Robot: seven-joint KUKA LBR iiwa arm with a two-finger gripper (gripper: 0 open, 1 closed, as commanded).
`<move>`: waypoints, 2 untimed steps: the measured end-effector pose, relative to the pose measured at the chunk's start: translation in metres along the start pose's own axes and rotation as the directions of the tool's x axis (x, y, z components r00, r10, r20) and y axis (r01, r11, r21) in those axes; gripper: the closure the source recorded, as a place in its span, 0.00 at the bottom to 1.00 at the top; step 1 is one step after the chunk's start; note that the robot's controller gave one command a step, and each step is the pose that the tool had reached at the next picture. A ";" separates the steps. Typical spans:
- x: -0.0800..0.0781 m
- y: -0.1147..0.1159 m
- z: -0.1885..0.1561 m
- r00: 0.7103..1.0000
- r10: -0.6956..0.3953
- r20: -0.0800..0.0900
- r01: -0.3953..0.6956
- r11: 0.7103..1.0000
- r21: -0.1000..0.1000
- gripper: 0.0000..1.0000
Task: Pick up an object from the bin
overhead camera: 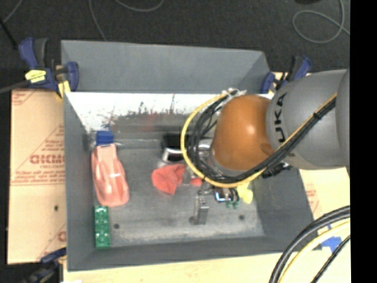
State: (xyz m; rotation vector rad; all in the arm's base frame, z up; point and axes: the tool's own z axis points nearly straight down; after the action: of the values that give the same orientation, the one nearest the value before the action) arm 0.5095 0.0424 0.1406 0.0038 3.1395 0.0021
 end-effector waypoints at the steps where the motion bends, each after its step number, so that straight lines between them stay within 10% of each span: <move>1: 0.000 0.000 0.000 1.000 0.000 0.000 0.000 1.000 0.000 0.00; 2: -0.048 0.004 0.010 1.000 -0.012 0.002 0.012 1.000 0.000 0.00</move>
Offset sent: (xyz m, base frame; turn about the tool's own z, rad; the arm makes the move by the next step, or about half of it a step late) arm 0.1143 0.0116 -0.0264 -0.0293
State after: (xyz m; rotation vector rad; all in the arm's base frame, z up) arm 0.5577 0.0467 0.1310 -0.0144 3.1370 0.0015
